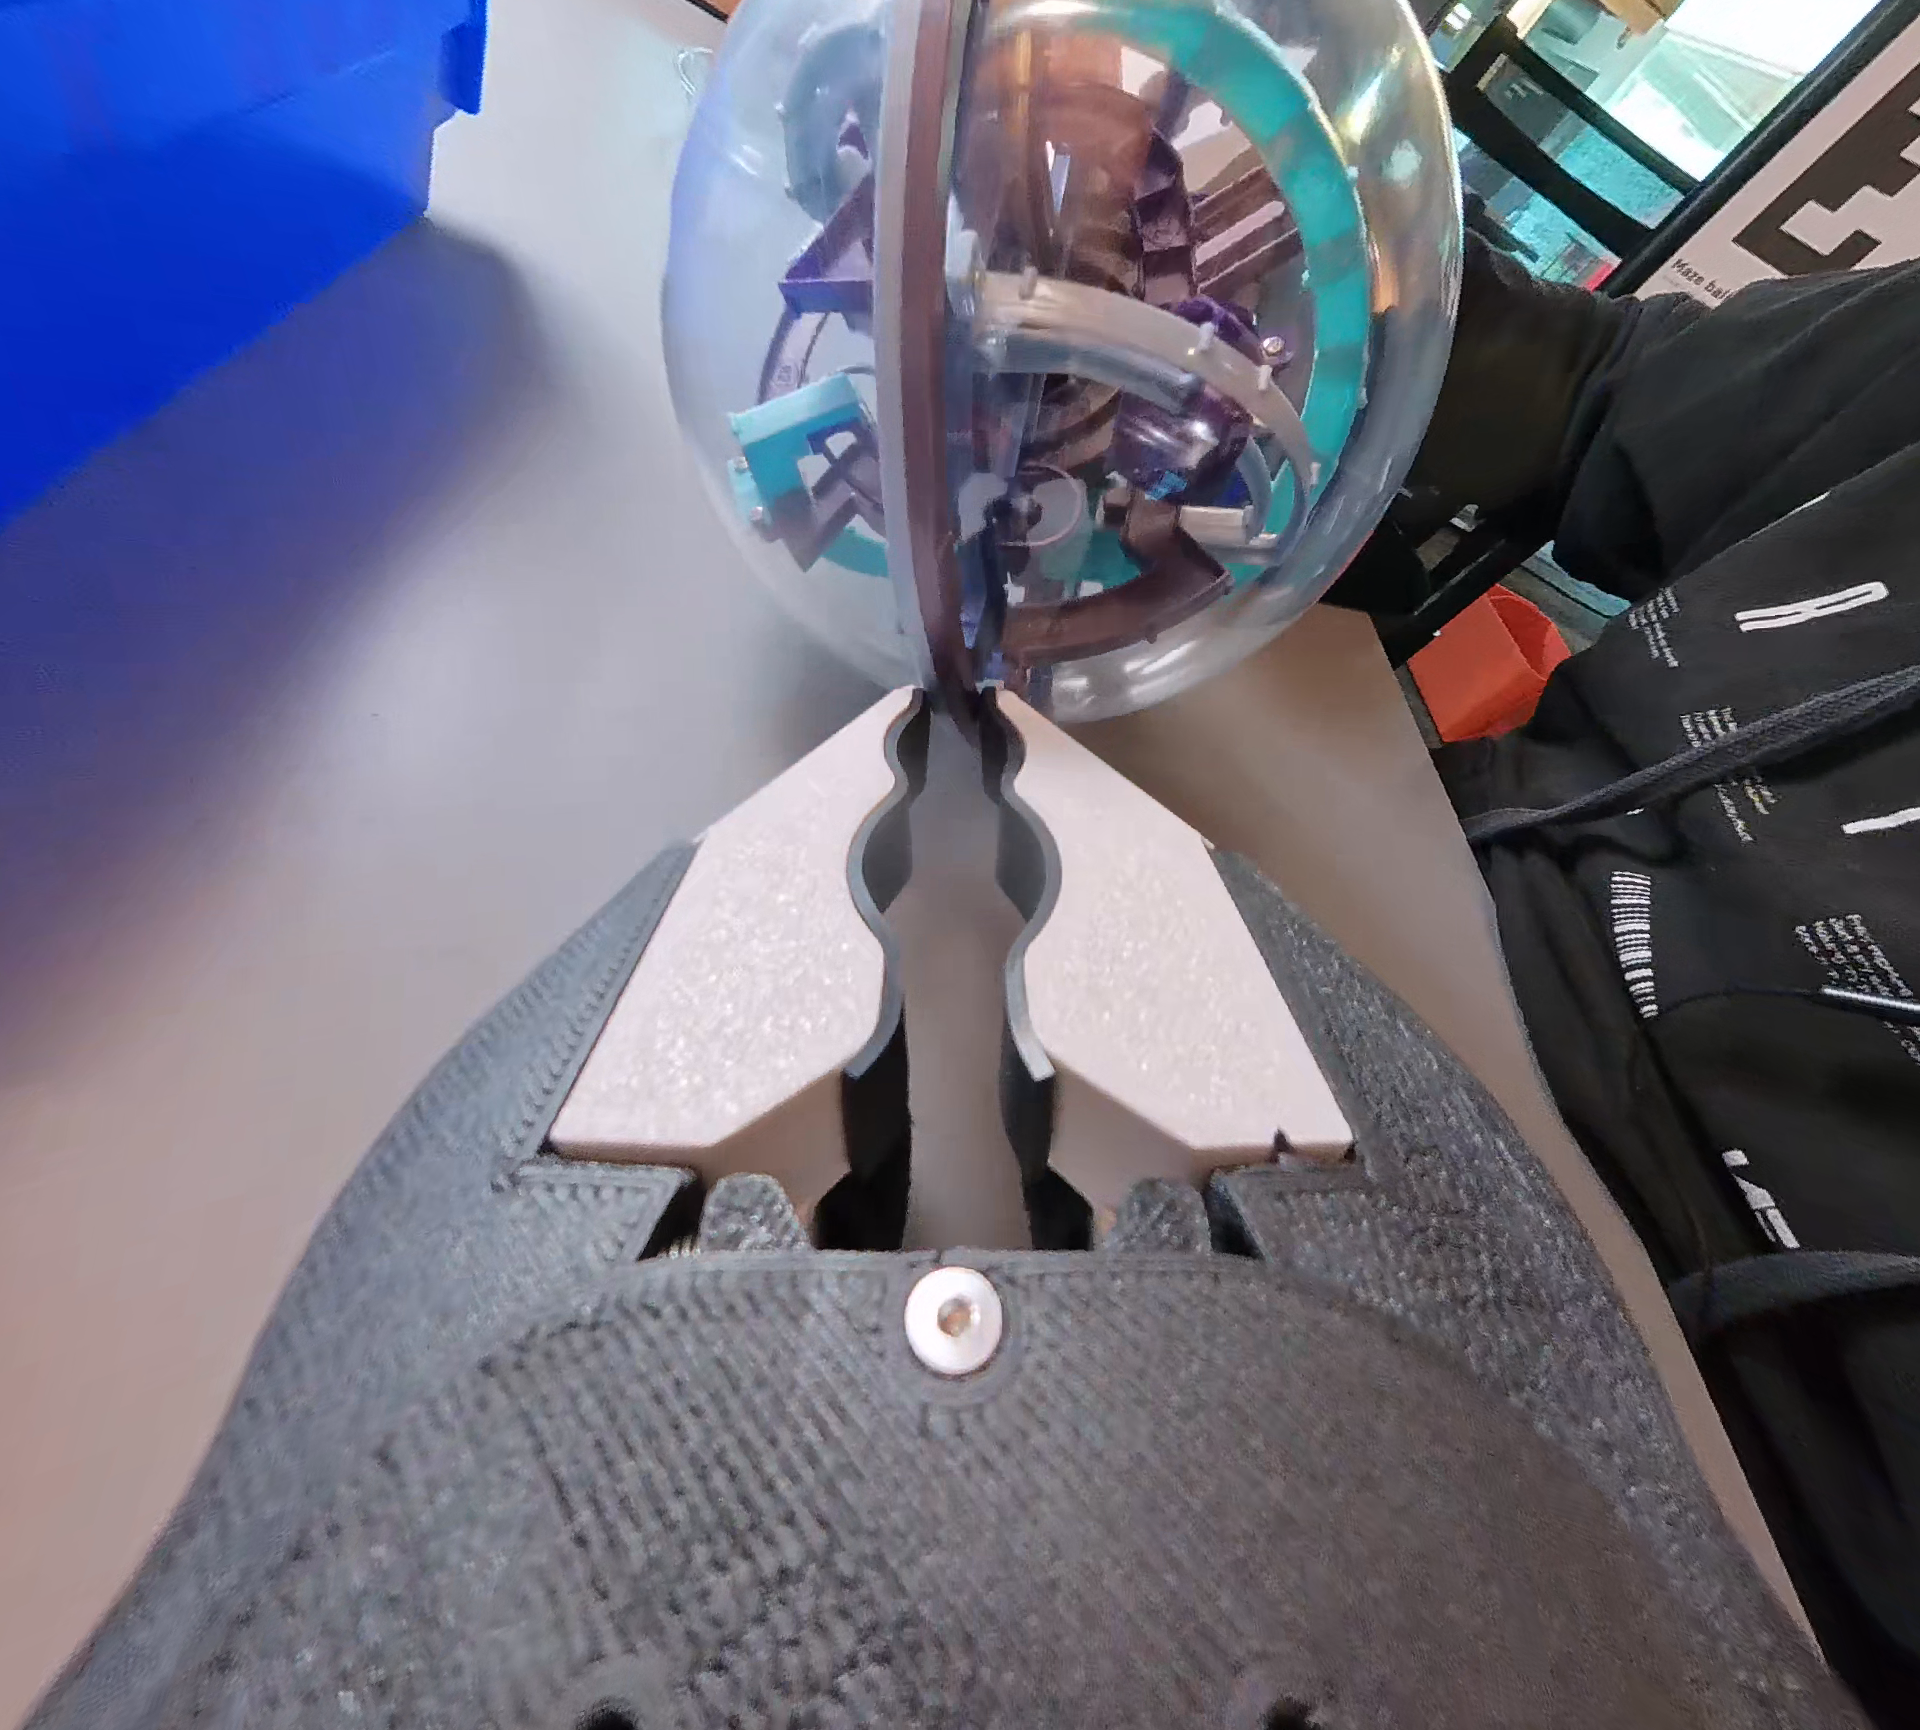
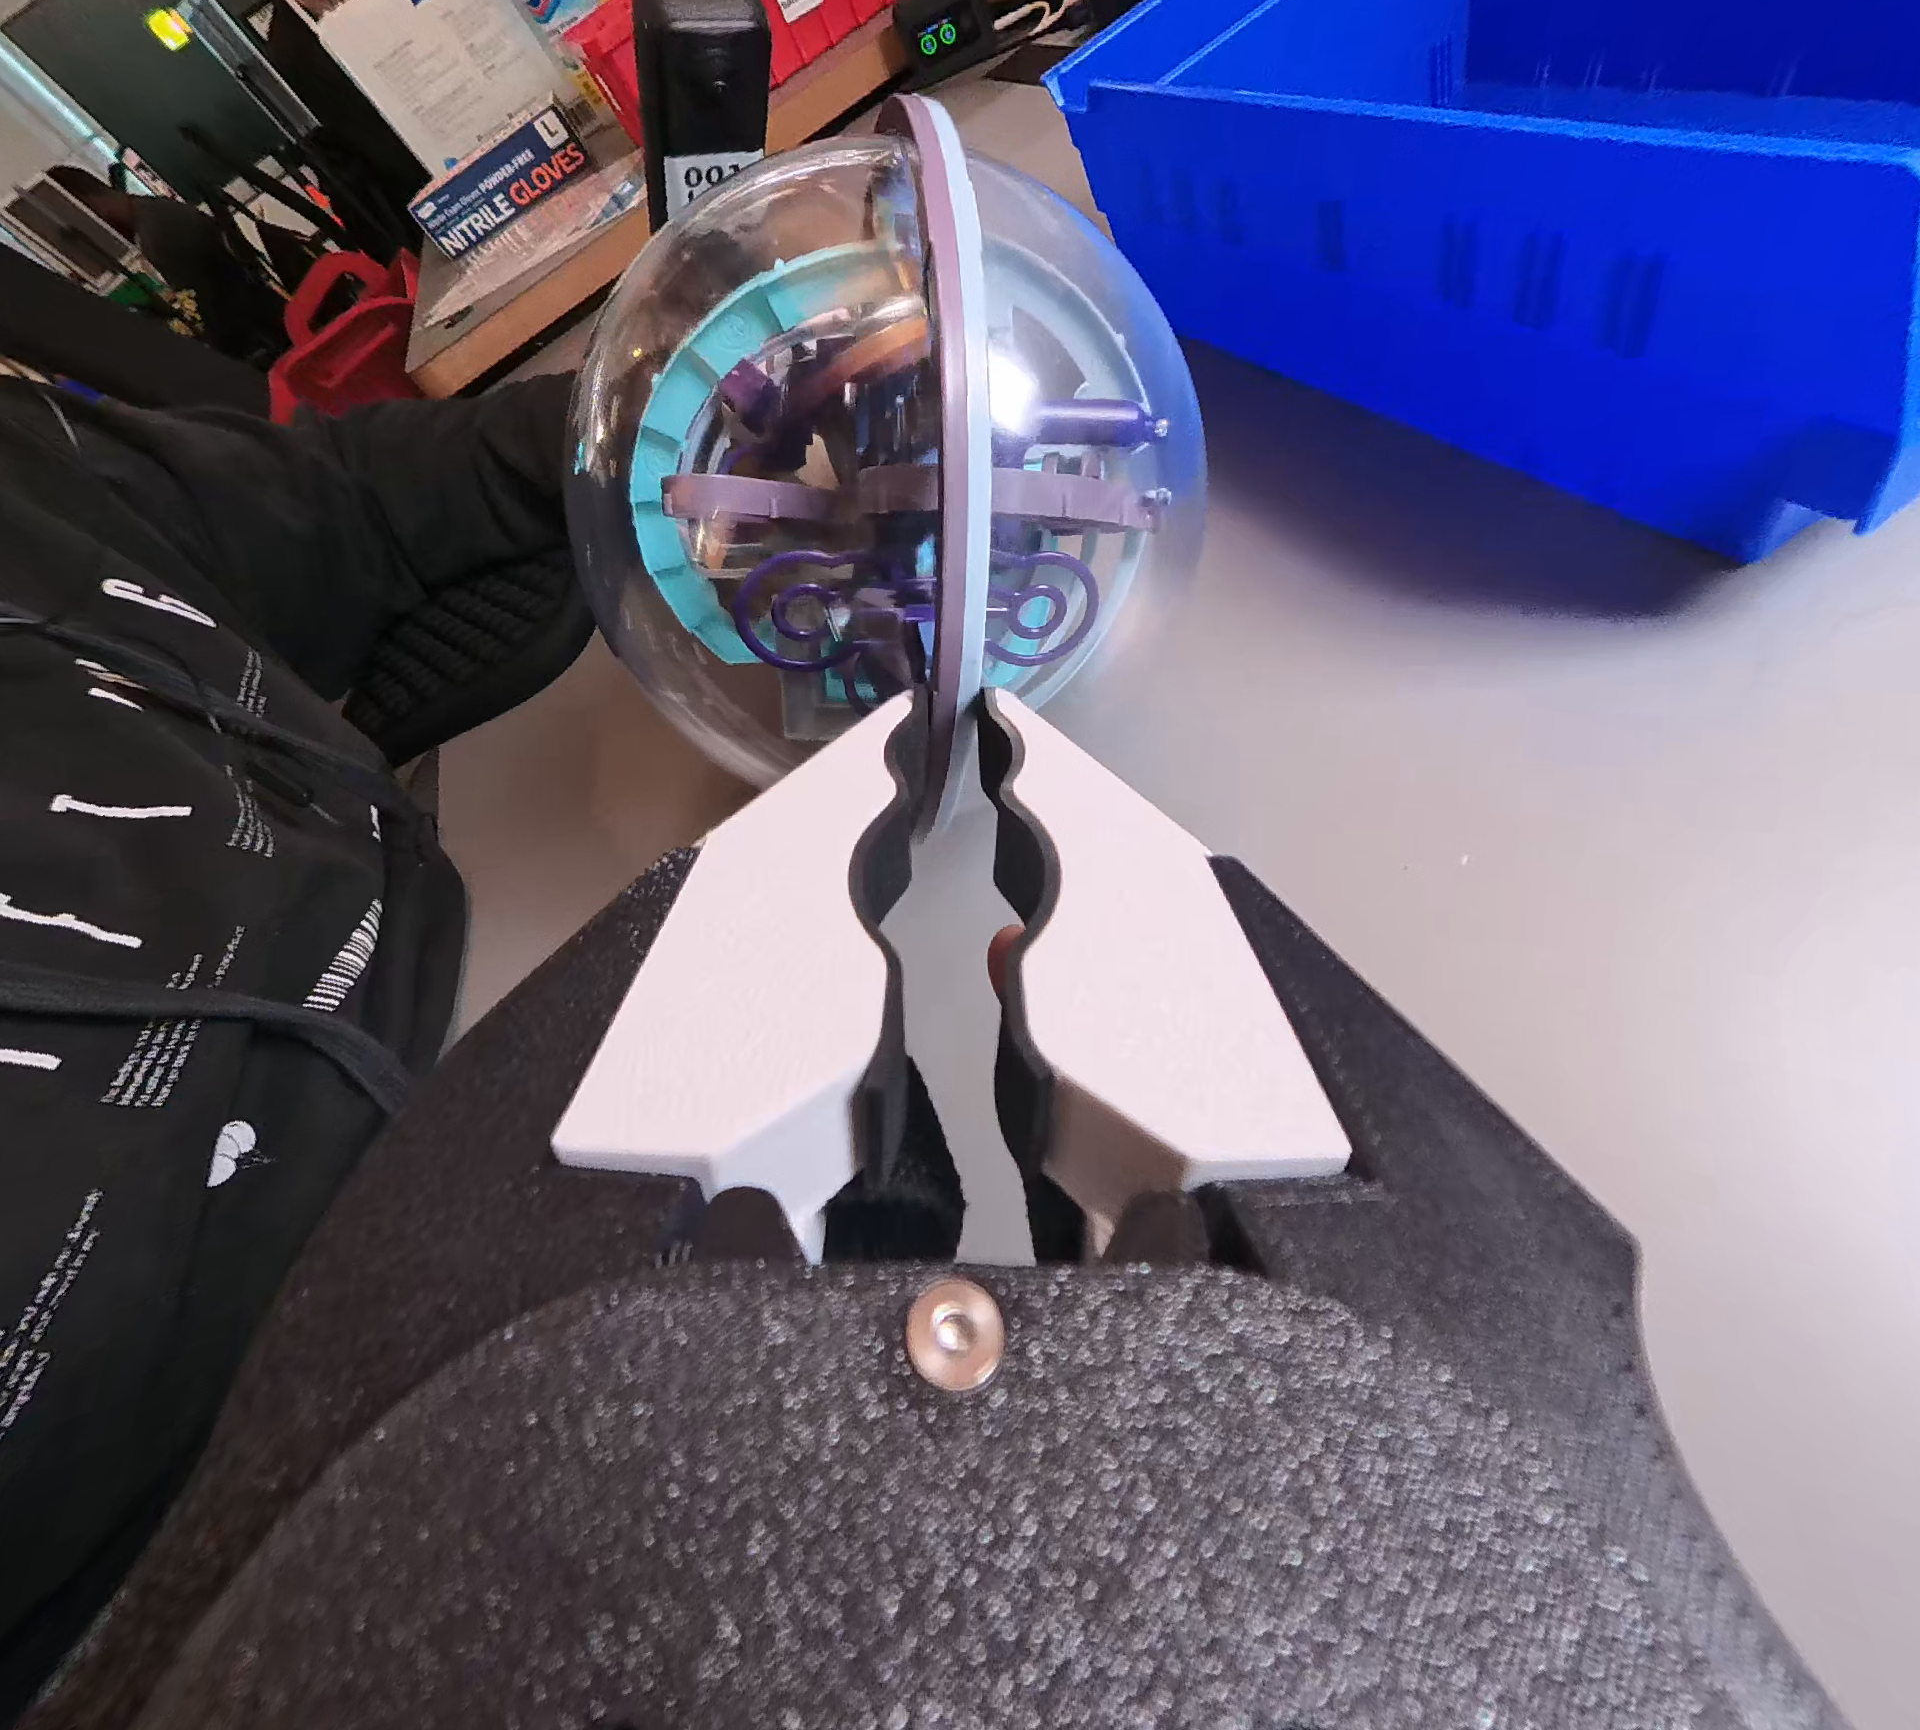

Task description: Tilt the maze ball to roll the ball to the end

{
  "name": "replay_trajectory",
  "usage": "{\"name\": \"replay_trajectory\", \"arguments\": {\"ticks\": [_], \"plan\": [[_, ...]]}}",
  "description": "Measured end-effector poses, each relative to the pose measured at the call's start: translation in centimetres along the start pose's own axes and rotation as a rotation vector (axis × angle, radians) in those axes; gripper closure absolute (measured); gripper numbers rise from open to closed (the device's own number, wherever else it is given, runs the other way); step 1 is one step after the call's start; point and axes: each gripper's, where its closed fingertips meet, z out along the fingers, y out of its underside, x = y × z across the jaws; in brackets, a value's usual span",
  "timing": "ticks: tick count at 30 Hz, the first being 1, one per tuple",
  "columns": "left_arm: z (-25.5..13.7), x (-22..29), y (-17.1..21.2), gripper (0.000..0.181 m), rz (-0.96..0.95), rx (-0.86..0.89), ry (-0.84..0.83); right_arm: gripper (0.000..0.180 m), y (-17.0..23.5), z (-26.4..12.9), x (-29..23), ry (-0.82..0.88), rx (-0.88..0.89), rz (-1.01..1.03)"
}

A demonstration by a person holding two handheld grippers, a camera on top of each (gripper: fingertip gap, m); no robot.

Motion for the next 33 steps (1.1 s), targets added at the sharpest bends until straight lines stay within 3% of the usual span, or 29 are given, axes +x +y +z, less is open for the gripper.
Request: {"name": "replay_trajectory", "arguments": {"ticks": [16, 26, 33], "plan": [[0.2, -0.2, -0.2, 0.172, 0.077, -0.003, -0.052, 0.173, -5.2, 0.2, -2.9, 0.008, 0.008, -0.177], [-2.1, 1.0, -5.1, 0.172, 0.214, 0.165, -0.117, 0.173, -10.1, -0.6, -4.9, 0.049, 0.022, -0.323], [-4.2, 3.0, -8.2, 0.172, 0.282, 0.285, -0.126, 0.172, -11.6, -1.3, -4.8, 0.031, 0.079, -0.239]]}}
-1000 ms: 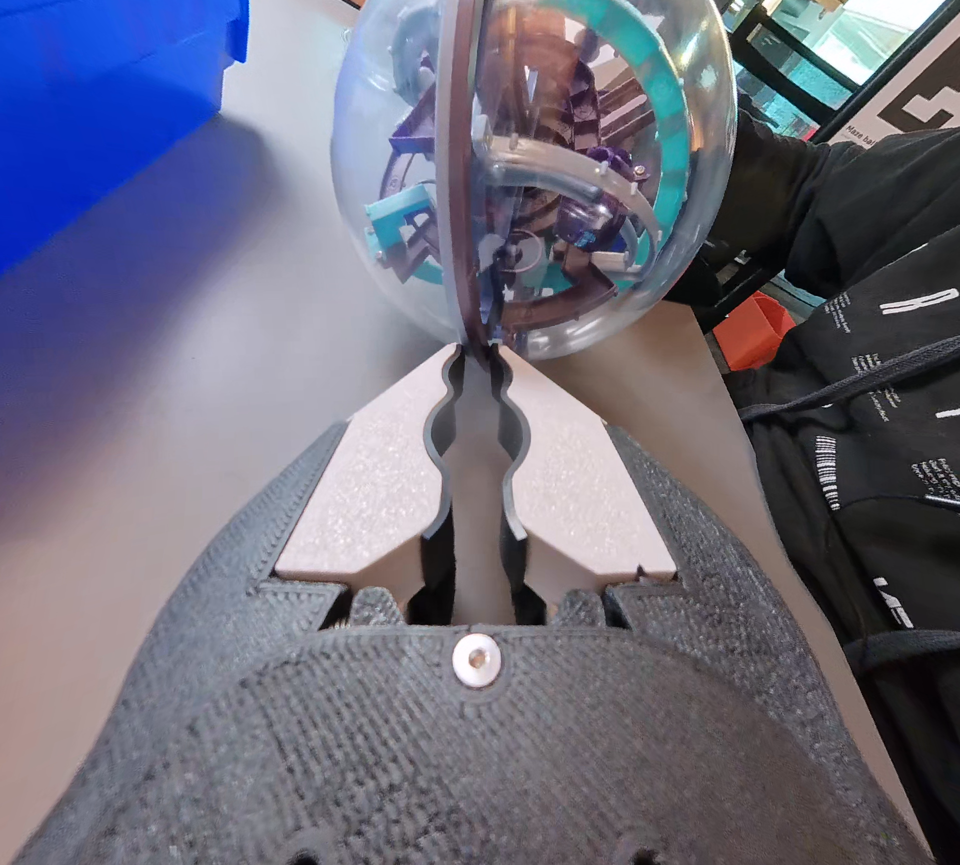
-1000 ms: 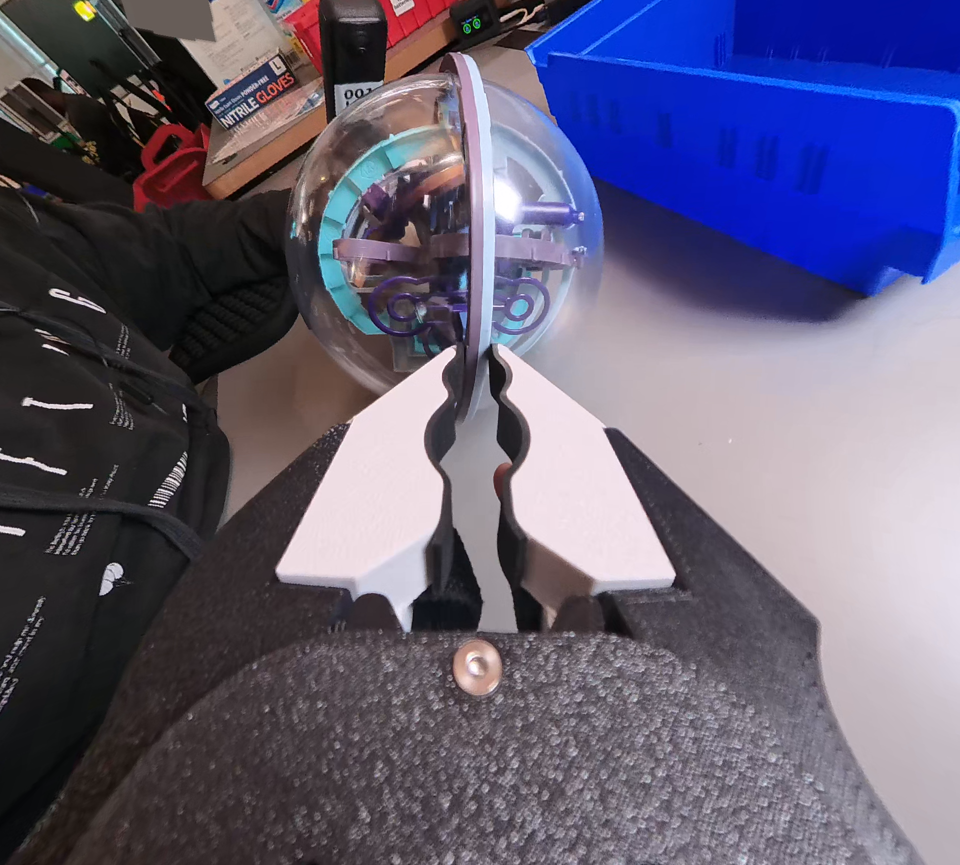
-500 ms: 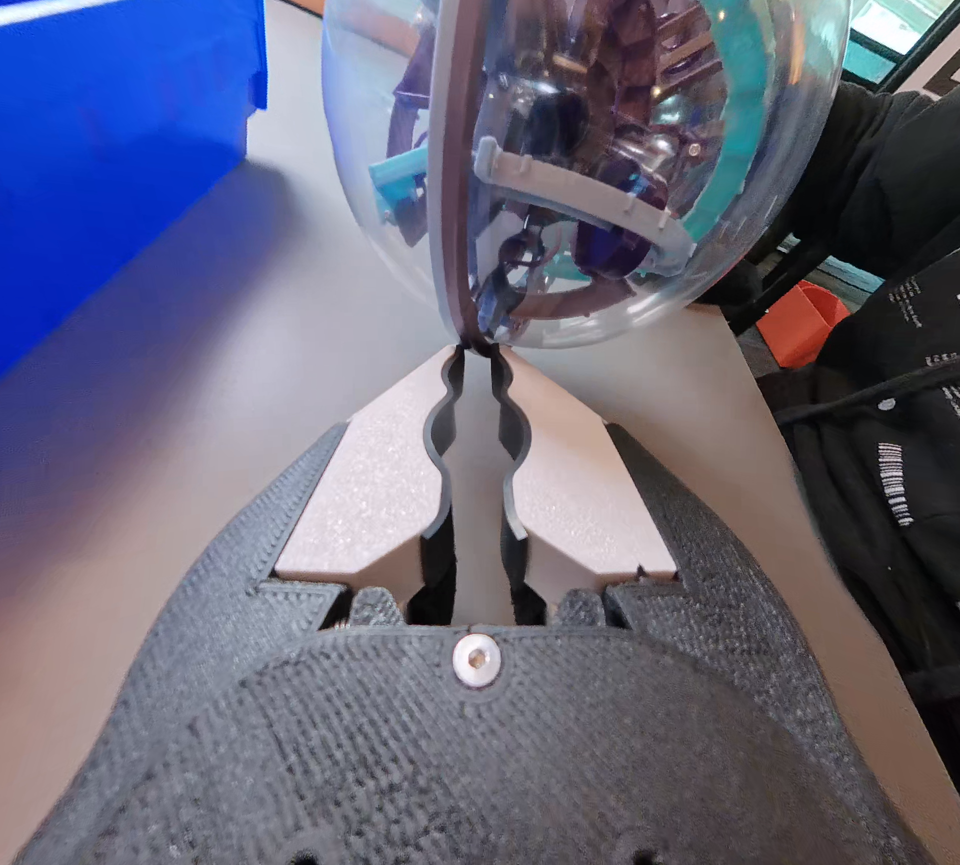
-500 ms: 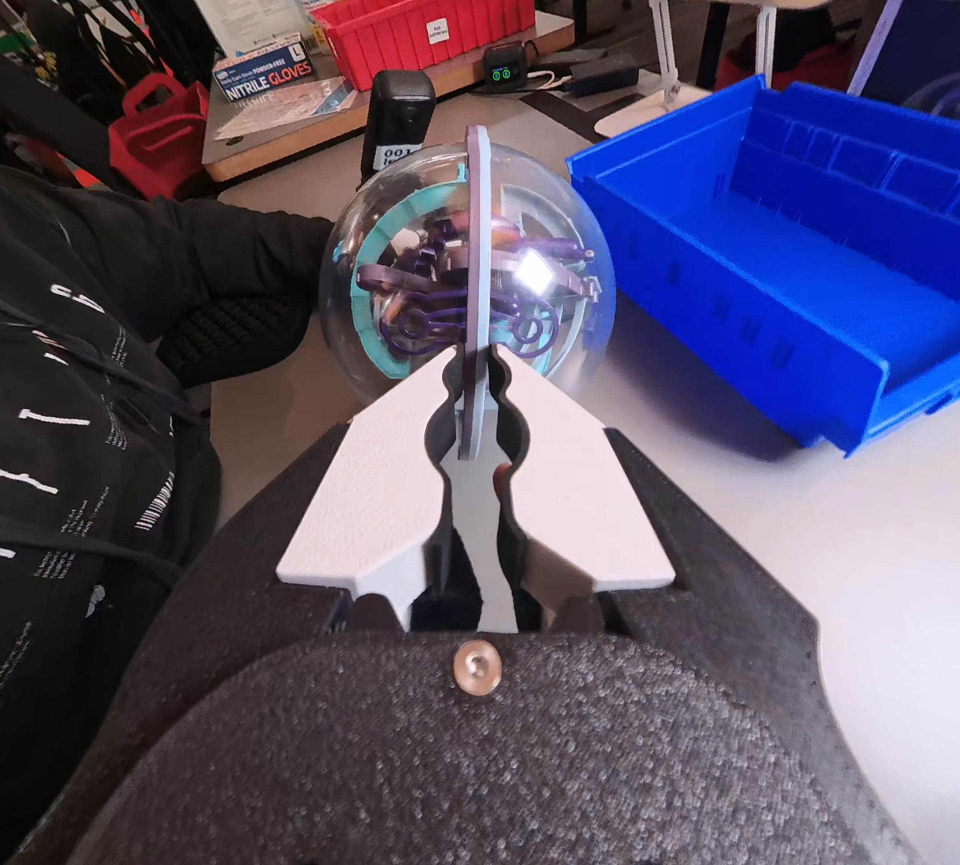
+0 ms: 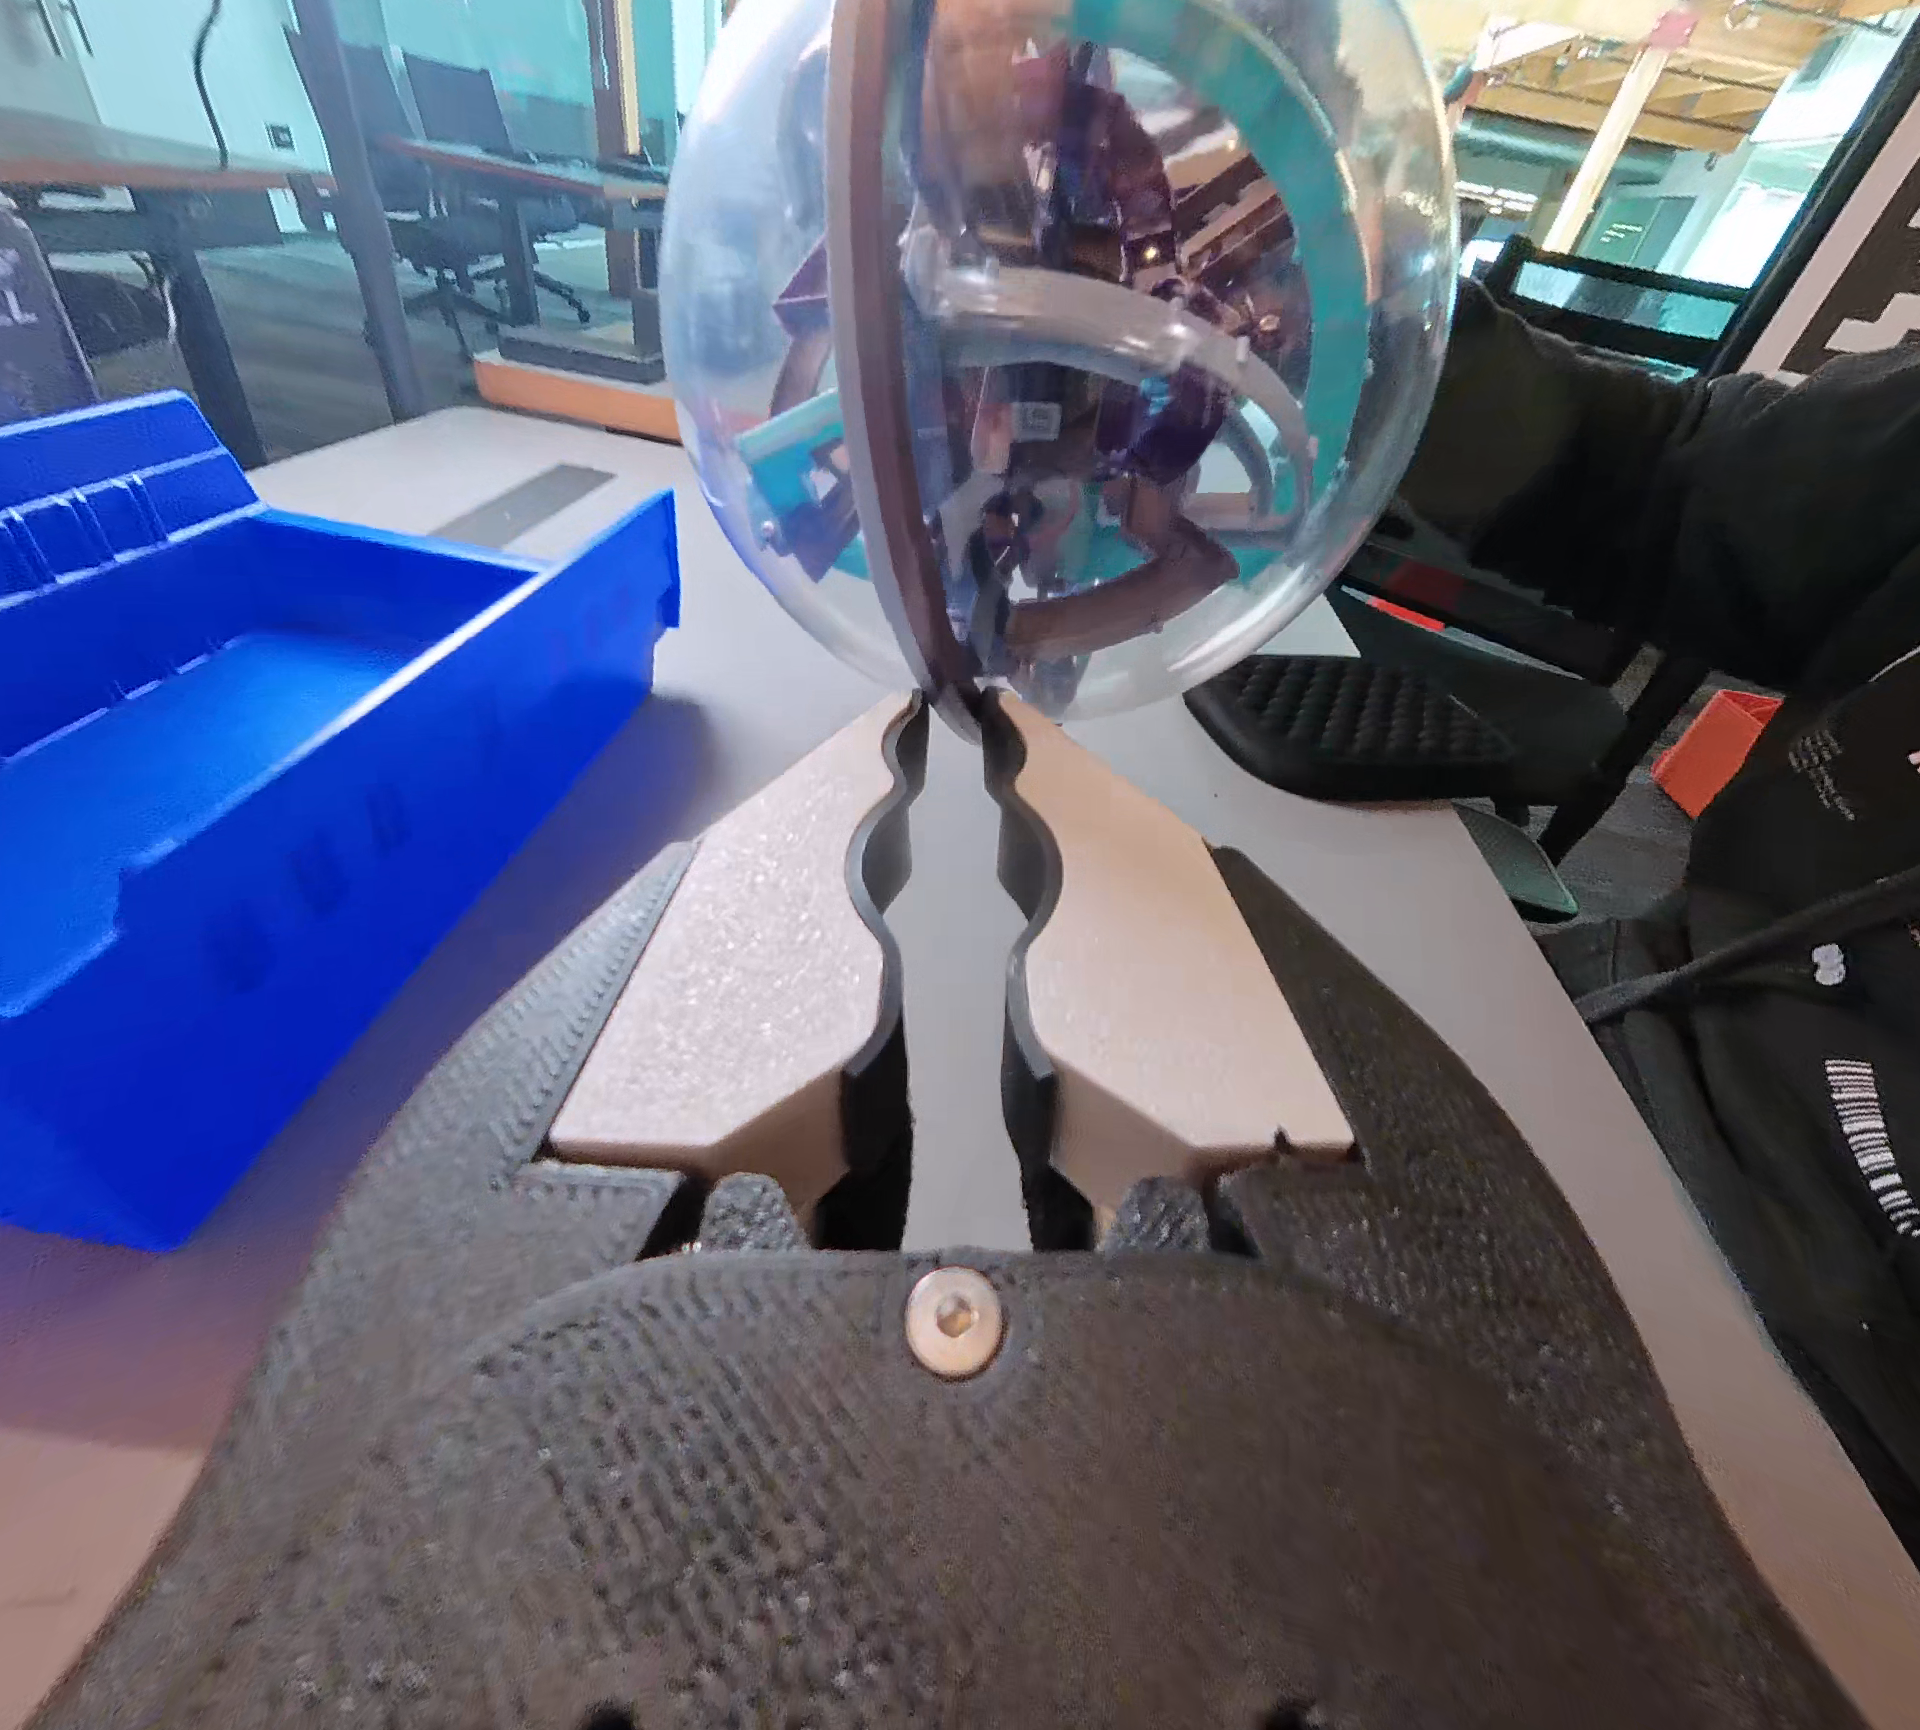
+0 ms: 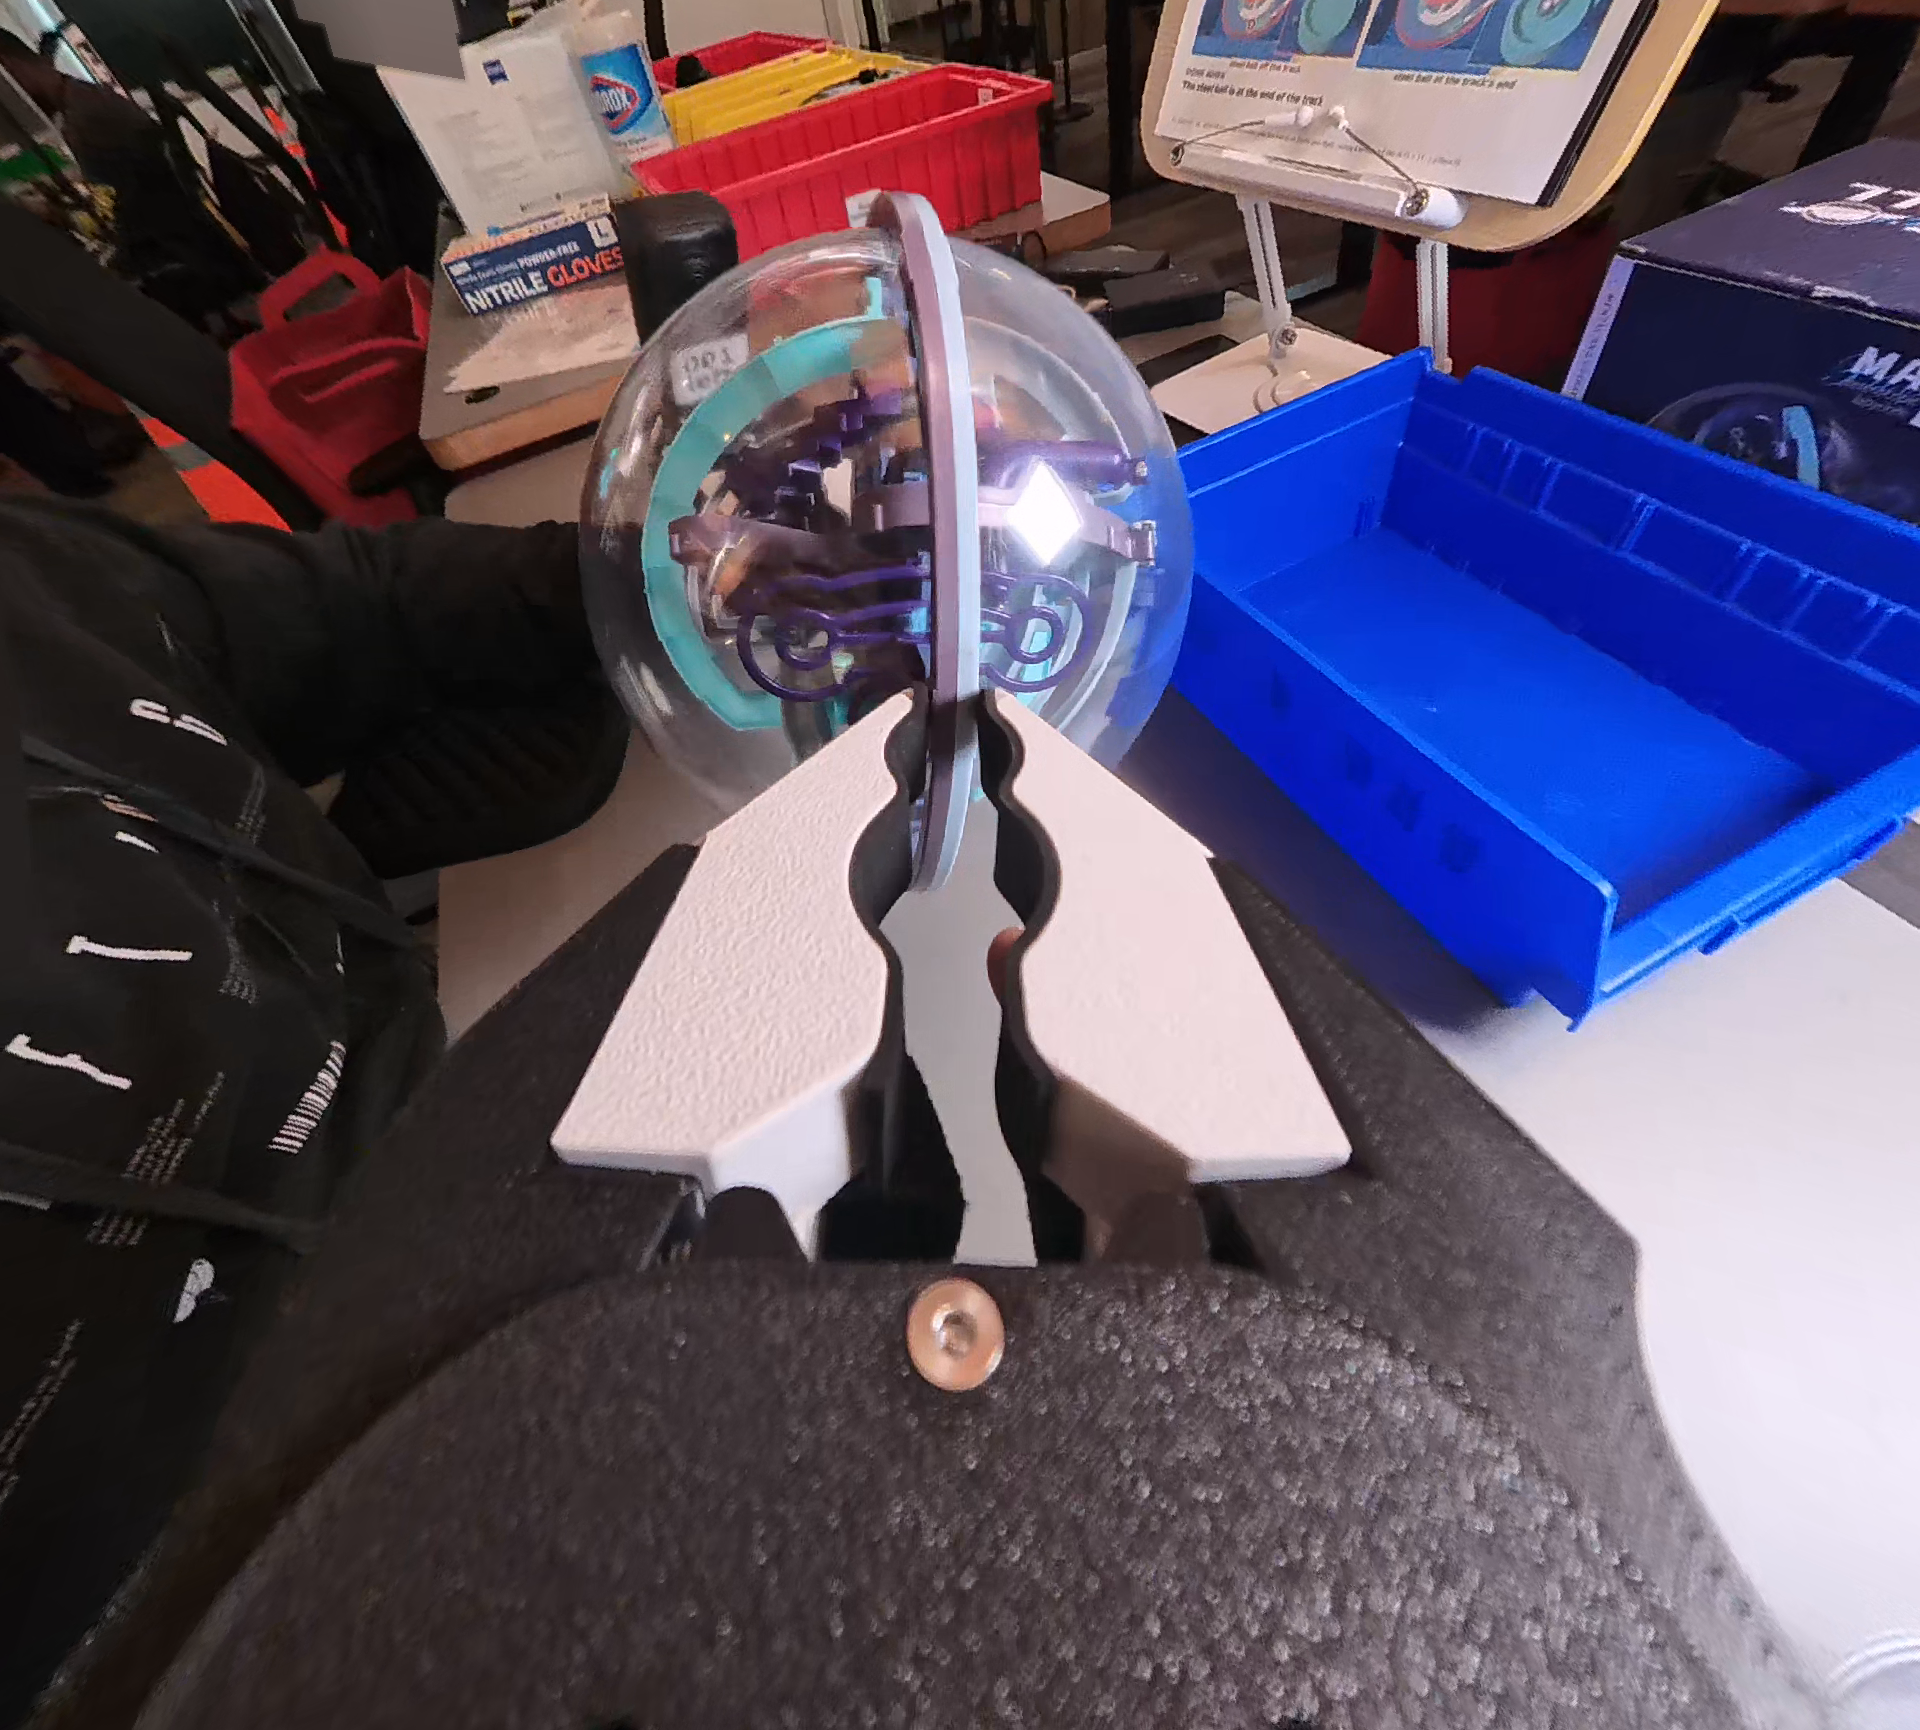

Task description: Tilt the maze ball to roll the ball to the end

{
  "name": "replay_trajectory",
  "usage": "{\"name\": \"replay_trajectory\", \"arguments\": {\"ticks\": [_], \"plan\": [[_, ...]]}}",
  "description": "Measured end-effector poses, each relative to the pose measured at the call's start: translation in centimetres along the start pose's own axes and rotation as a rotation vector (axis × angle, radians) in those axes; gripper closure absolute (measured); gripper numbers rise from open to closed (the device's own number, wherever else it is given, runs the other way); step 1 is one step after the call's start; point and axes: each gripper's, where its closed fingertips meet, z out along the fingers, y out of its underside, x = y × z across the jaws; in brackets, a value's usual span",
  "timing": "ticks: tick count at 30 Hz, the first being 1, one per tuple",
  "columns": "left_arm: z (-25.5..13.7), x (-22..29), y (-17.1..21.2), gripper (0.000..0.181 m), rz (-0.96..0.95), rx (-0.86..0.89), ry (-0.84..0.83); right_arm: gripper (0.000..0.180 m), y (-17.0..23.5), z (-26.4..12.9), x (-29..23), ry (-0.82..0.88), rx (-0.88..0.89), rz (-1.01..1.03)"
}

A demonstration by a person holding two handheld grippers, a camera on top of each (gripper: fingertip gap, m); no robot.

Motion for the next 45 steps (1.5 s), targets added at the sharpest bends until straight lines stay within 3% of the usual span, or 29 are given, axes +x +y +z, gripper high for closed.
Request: {"name": "replay_trajectory", "arguments": {"ticks": [22, 29, 45], "plan": [[-2.4, 2.7, -6.6, 0.172, 0.217, 0.162, -0.045, 0.173, -2.6, -0.9, -2.3, -0.104, 0.179, -0.11], [-2.9, 3.3, -7.8, 0.173, 0.288, 0.188, -0.064, 0.173, -4.2, -1.3, -3.6, -0.105, 0.197, -0.235], [-5.9, 5.2, -12.6, 0.173, 0.402, 0.297, -0.1, 0.173, -6.8, -0.4, -5.4, -0.13, 0.214, -0.304]]}}
